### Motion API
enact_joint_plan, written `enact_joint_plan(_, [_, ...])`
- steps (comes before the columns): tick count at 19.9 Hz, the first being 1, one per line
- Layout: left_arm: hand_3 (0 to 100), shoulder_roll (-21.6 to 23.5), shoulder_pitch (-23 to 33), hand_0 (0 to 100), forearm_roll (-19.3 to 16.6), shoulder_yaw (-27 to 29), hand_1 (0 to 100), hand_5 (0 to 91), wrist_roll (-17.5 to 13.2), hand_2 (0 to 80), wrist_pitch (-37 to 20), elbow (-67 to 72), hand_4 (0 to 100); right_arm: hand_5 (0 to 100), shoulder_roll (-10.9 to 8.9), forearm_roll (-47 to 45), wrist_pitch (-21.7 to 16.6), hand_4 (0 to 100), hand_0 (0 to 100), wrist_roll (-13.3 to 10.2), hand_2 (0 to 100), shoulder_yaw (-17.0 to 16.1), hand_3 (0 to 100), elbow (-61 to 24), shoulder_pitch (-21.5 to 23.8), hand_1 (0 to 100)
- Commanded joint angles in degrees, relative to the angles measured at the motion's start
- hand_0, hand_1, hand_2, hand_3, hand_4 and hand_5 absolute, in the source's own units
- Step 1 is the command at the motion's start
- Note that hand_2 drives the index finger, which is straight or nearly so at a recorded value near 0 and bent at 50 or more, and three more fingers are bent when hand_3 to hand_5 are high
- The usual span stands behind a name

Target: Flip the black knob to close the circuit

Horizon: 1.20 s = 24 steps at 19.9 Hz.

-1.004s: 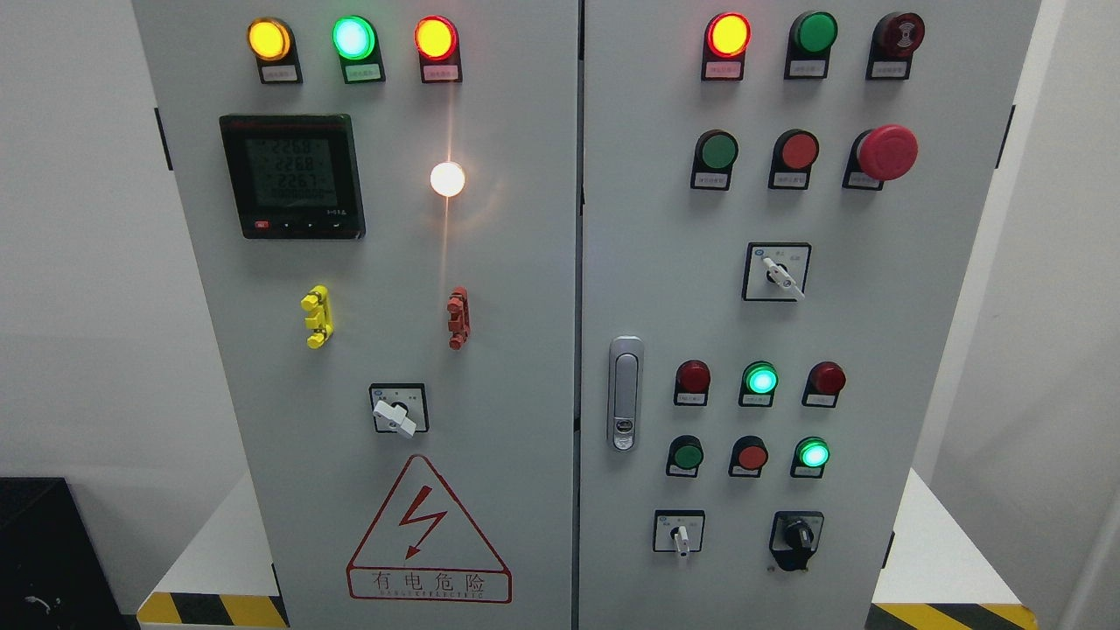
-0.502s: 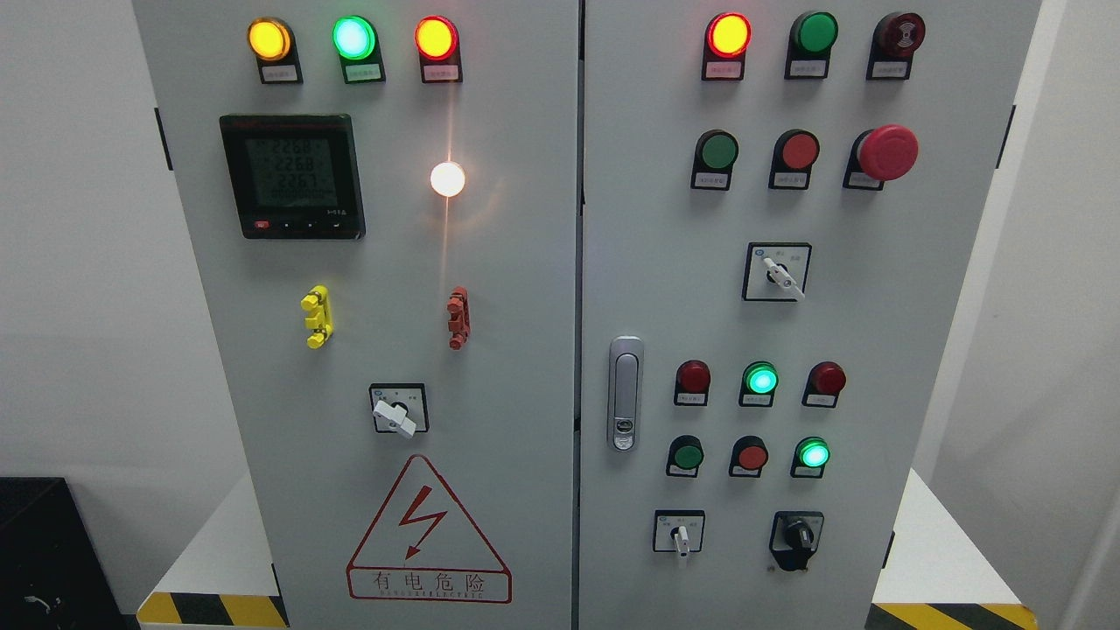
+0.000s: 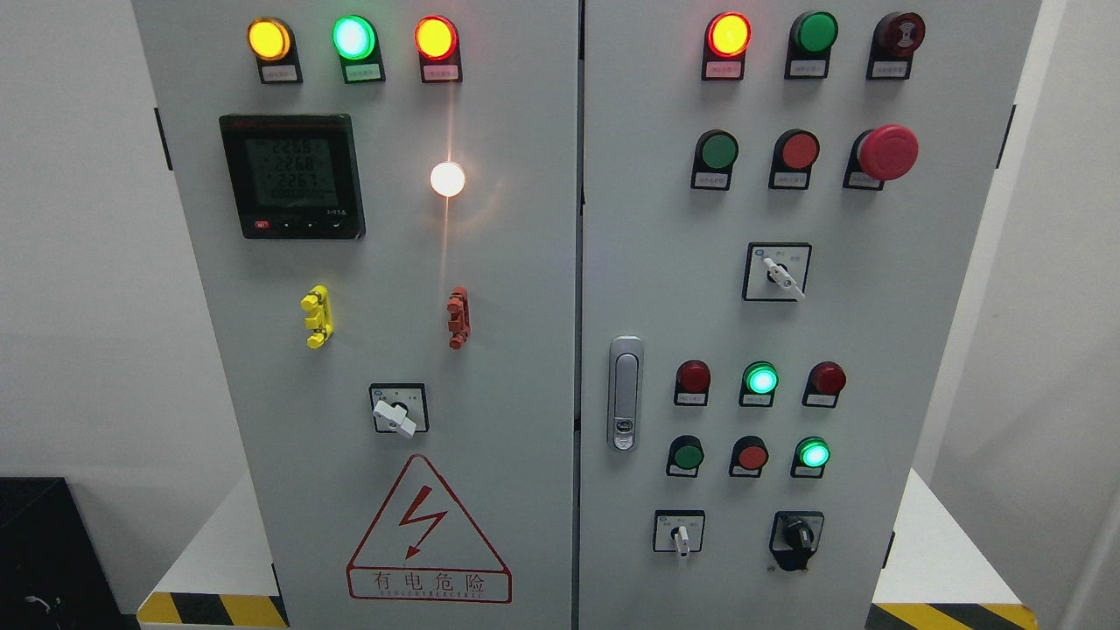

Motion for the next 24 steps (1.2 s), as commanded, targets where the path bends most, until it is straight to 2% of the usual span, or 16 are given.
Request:
enact_joint_plan(1, [0,0.0,1.3,12,0.0,0.0,56,0.0,0.0,0.0,0.0,-1.7,0,97,-0.05,10.8,-0.1,79,0,-3.0,55,-1.0,82,-16.6,-0.1,8])
enact_joint_plan(2, [0,0.0,1.3,12,0.0,0.0,56,0.0,0.0,0.0,0.0,-1.7,0,100,-0.05,12.3,-0.1,81,0,-3.5,57,-1.3,84,-18.0,-0.1,7])
enact_joint_plan(6, [0,0.0,1.3,12,0.0,0.0,56,0.0,0.0,0.0,0.0,-1.7,0,100,0.12,16.5,1.3,85,0,-6.0,64,-1.5,87,-23.2,0.0,6])
enact_joint_plan(11, [0,0.0,1.3,12,0.0,0.0,56,0.0,0.0,0.0,0.0,-1.7,0,100,0.12,18.8,4.2,89,0,-6.3,72,-1.1,92,-30.6,0.6,0])
enact_joint_plan(17, [0,0.0,1.3,12,0.0,0.0,56,0.0,0.0,0.0,0.0,-1.7,0,100,0.12,20.1,6.4,90,0,-5.5,76,-1.6,96,-38.6,0.6,0])
enact_joint_plan(22, [0,0.0,1.2,12,0.0,0.0,56,0.0,0.0,0.0,0.0,-1.7,0,100,0.21,24.0,7.5,92,0,-5.4,78,-1.7,97,-41.8,-0.6,0])
enact_joint_plan(24, [0,0.0,1.3,12,0.0,0.0,56,0.0,0.0,0.0,0.0,-1.7,0,100,0.21,25.6,9.4,92,0,-3.3,79,-1.7,97,-44.0,-1.1,0])
